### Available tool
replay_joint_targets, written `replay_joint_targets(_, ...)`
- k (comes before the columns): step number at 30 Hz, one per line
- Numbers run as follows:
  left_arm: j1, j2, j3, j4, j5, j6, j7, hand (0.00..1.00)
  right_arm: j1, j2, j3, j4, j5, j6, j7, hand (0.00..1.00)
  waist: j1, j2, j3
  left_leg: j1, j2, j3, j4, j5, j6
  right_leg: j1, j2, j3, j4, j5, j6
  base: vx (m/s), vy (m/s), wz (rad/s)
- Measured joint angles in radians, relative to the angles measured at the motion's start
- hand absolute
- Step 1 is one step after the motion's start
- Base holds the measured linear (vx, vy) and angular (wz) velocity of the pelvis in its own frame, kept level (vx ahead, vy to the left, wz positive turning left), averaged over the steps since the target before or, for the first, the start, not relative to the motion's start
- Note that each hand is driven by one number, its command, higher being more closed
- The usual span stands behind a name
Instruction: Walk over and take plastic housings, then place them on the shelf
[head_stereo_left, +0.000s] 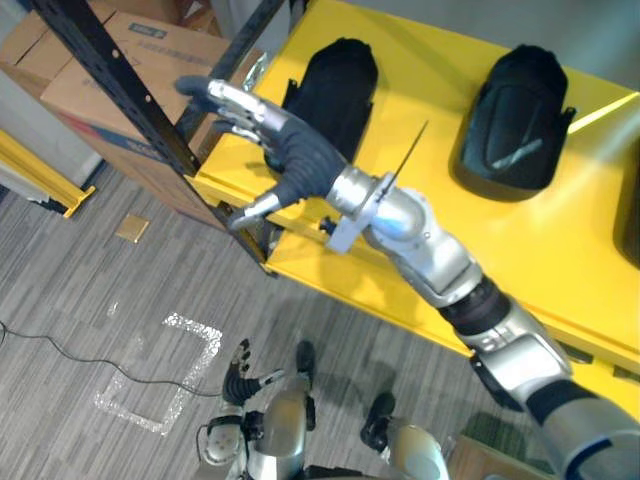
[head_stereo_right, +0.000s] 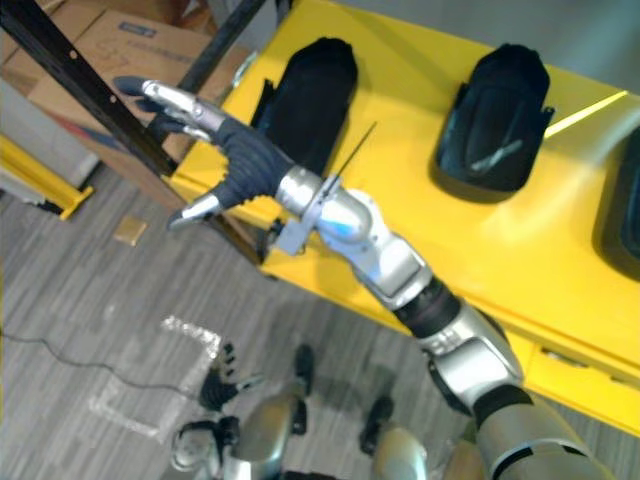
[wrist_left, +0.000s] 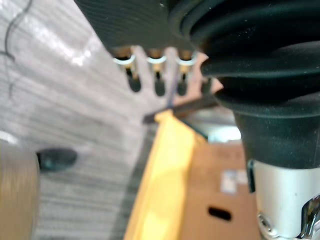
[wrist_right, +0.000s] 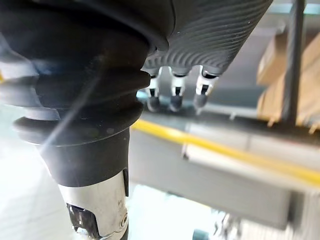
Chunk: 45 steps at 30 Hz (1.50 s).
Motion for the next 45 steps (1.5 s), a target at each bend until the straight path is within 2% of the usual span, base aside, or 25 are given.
replay_joint_targets(4, 0.0, 0.0, 0.034, 0.0, -0.001, 0.001, 0.006, 0.0, 0.016, -0.009, 0.016, -0.017, -0.002, 0.001, 0.01, 0.0, -0.001, -0.001, 0.0, -0.046, -0.005, -0.013, 0.027, -0.001, 0.005, -0.026, -0.005, -0.012, 0.003, 0.001, 0.001, 0.03, 0.01, 0.11)
replay_joint_targets(8, 0.004, 0.0, 0.052, 0.001, 0.0, 0.0, 0.004, 0.0, 0.03, -0.011, 0.017, -0.014, -0.005, 0.03, 0.012, 0.0, 0.002, -0.017, 0.009, -0.049, -0.009, -0.016, 0.026, 0.0, 0.007, -0.028, -0.007, -0.016, 0.003, 0.001, 0.001, 0.05, -0.006, 0.05)
replay_joint_targets(14, 0.004, 0.0, 0.052, 0.002, -0.001, 0.001, 0.004, 0.0, 0.073, -0.009, 0.058, -0.013, -0.054, 0.069, 0.034, 0.0, 0.001, -0.017, 0.009, -0.063, -0.009, -0.026, 0.029, -0.003, 0.005, -0.039, -0.007, -0.021, 0.006, -0.002, -0.002, 0.02, -0.01, 0.03)
replay_joint_targets(19, -0.003, 0.0, 0.04, 0.037, -0.001, 0.0, 0.004, 0.0, 0.109, 0.001, 0.118, 0.077, -0.113, 0.071, 0.03, 0.0, 0.002, -0.017, 0.009, -0.079, -0.007, -0.033, 0.029, 0.0, 0.001, -0.057, -0.006, -0.022, 0.018, -0.005, -0.008, 0.01, -0.015, 0.03)
replay_joint_targets(23, -0.004, 0.002, 0.018, 0.044, -0.002, -0.001, 0.005, 0.0, 0.11, 0.0, 0.121, 0.155, -0.124, 0.069, 0.028, 0.0, 0.002, -0.017, 0.009, -0.082, -0.004, -0.033, 0.028, 0.002, -0.003, -0.065, -0.005, -0.021, 0.029, -0.011, -0.016, 0.0, 0.0, 0.0)
replay_joint_targets(27, -0.005, 0.002, 0.015, 0.043, -0.003, -0.003, 0.005, 0.0, 0.121, 0.0, 0.121, 0.162, -0.154, 0.066, 0.006, 0.0, 0.003, -0.017, 0.01, -0.083, 0.0, -0.034, 0.028, 0.004, -0.005, -0.068, -0.003, -0.021, 0.035, -0.015, -0.019, 0.01, -0.034, -0.01)
replay_joint_targets(30, -0.005, 0.002, 0.008, 0.044, -0.007, -0.008, 0.005, 0.0, 0.125, 0.007, 0.116, 0.223, -0.161, 0.055, -0.051, 0.0, 0.004, -0.017, 0.01, -0.091, 0.002, -0.034, 0.028, 0.005, -0.006, -0.081, -0.003, -0.021, 0.044, -0.019, -0.021, 0.01, -0.012, 0.0)
replay_joint_targets(32, -0.011, 0.002, 0.003, 0.044, -0.007, -0.011, 0.005, 0.0, 0.127, 0.015, 0.098, 0.277, -0.159, 0.026, -0.077, 0.0, 0.005, -0.013, 0.012, -0.105, 0.003, -0.036, 0.028, 0.009, -0.008, -0.096, -0.003, -0.021, 0.052, -0.02, -0.022, 0.0, -0.012, 0.02)
replay_joint_targets(36, -0.013, 0.002, -0.007, 0.043, -0.008, -0.013, 0.005, 0.0, 0.124, 0.047, 0.075, 0.34, -0.16, -0.003, -0.081, 0.0, 0.01, -0.012, 0.013, -0.105, 0.003, -0.038, 0.03, 0.01, -0.008, -0.097, -0.003, -0.022, 0.057, -0.023, -0.024, 0.0, -0.005, 0.01)
replay_joint_targets(42, -0.017, -0.001, -0.022, 0.029, -0.008, -0.017, 0.005, 0.0, 0.078, 0.06, 0.042, 0.425, -0.161, -0.042, -0.085, 0.0, 0.031, 0.022, 0.031, -0.116, 0.004, -0.043, 0.046, 0.009, -0.004, -0.104, -0.007, -0.03, 0.084, -0.036, -0.025, -0.02, -0.012, 0.05)
replay_joint_targets(45, -0.017, -0.001, -0.022, 0.029, -0.008, -0.017, 0.005, 0.0, 0.051, 0.069, 0.042, 0.459, -0.16, -0.047, -0.086, 0.0, 0.036, 0.023, 0.032, -0.12, 0.004, -0.044, 0.045, 0.013, -0.004, -0.116, -0.011, -0.032, 0.094, -0.042, -0.025, -0.03, -0.013, 0.02)
